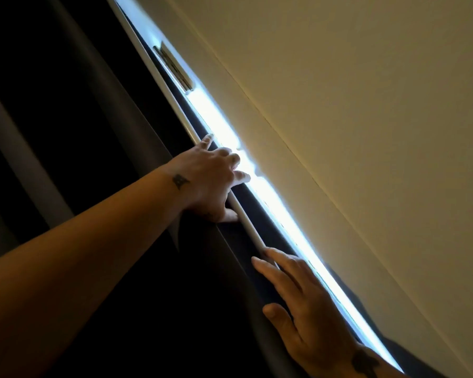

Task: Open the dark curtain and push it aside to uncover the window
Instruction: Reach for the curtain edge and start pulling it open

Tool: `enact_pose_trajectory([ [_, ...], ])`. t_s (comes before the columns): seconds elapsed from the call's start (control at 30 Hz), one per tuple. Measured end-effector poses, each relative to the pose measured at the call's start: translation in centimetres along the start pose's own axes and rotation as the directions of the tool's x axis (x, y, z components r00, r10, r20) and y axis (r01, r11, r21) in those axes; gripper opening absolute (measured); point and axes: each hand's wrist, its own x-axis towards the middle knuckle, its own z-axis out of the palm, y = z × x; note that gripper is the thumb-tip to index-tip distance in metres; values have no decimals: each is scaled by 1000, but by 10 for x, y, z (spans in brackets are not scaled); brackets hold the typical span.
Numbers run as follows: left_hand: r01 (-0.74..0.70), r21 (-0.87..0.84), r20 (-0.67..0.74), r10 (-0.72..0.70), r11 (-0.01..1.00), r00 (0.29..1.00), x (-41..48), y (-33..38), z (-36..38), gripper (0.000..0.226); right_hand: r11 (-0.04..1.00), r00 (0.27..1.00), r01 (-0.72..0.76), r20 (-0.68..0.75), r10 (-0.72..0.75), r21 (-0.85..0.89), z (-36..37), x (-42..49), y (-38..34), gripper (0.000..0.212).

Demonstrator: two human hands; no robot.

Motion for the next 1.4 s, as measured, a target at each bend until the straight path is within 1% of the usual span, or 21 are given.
enact_pose_trajectory([
  [0.1, -27, 34, -57, 28, 999, 998, -4, 1, -4, 77, 1000, 999, -12, -50, 11, -12, -2, 5, 1, 54],
  [0.17, -37, 21, -79, 39, 999, 996, -8, 0, -5, 73, 998, 994, -62, -93, 62, -2, -4, 10, 2, 57],
  [0.23, -47, -4, -85, 46, 999, 995, -15, -1, -5, 68, 996, 991, -92, -93, 94, 22, -5, 15, 2, 61],
  [0.33, -83, -16, -112, 81, 996, 990, -25, 0, -3, 61, 992, 993, -112, -24, 113, 66, -4, 19, 1, 69],
  [0.4, -103, -55, -151, 94, 993, 984, -32, 1, 1, 56, 990, 994, -103, 28, 101, 95, -2, 20, -2, 74],
  [0.47, -124, -89, -198, 105, 988, 975, -42, 0, 3, 58, 986, 993, -99, 84, 88, 132, 0, 21, -6, 79],
  [0.53, -139, -87, -234, 115, 986, 965, -52, -1, 4, 61, 981, 988, -105, 130, 84, 161, 2, 23, -11, 84],
  [0.63, -149, -109, -257, 117, 983, 959, -66, -3, 2, 54, 973, 976, -132, 195, 95, 187, 4, 26, -23, 84],
  [0.73, -131, -181, -192, 95, 975, 977, -70, -4, -5, 52, 954, 956, -170, 277, 99, 247, 6, 24, -39, 83],
  [0.83, -35, -199, -91, 17, 979, 996, -66, -9, -12, 47, 934, 936, -199, 340, 92, 295, 9, 21, -55, 87],
  [0.9, 28, -164, -36, -35, 986, 999, -60, -15, -15, 36, 908, 929, -235, 355, 104, 348, 14, 17, -65, 90],
  [0.97, 54, -67, 35, -52, 996, 998, -55, -25, -15, 28, 886, 933, -260, 337, 127, 383, 21, 14, -75, 93],
  [1.0, 74, -6, 116, -73, 997, 991, -54, -30, -14, 31, 879, 936, -268, 324, 139, 394, 24, 13, -79, 96],
  [1.07, 80, 117, 281, -110, 990, 953, -57, -36, -12, 41, 871, 939, -285, 299, 169, 401, 28, 12, -88, 97],
  [1.13, 41, 212, 378, -120, 977, 918, -62, -37, -13, 49, 861, 935, -312, 291, 203, 401, 30, 12, -99, 93],
  [1.2, 9, 243, 413, -112, 970, 904, -68, -36, -15, 56, 862, 944, -307, 244, 222, 404, 33, 12, -111, 93],
  [1.27, 5, 229, 413, -102, 973, 905, -74, -35, -21, 63, 905, 962, -270, 136, 237, 329, 41, 10, -121, 96],
  [1.3, 13, 208, 411, -100, 978, 906, -77, -37, -21, 68, 923, 964, -267, 90, 252, 277, 45, 11, -125, 94],
  [1.37, 70, 139, 412, -122, 988, 903, -82, -39, -17, 81, 940, 960, -280, 57, 274, 193, 52, 12, -134, 87],
  [1.4, 139, 75, 404, -158, 987, 901, -85, -40, -15, 84, 945, 961, -276, 55, 270, 174, 56, 12, -137, 82],
])
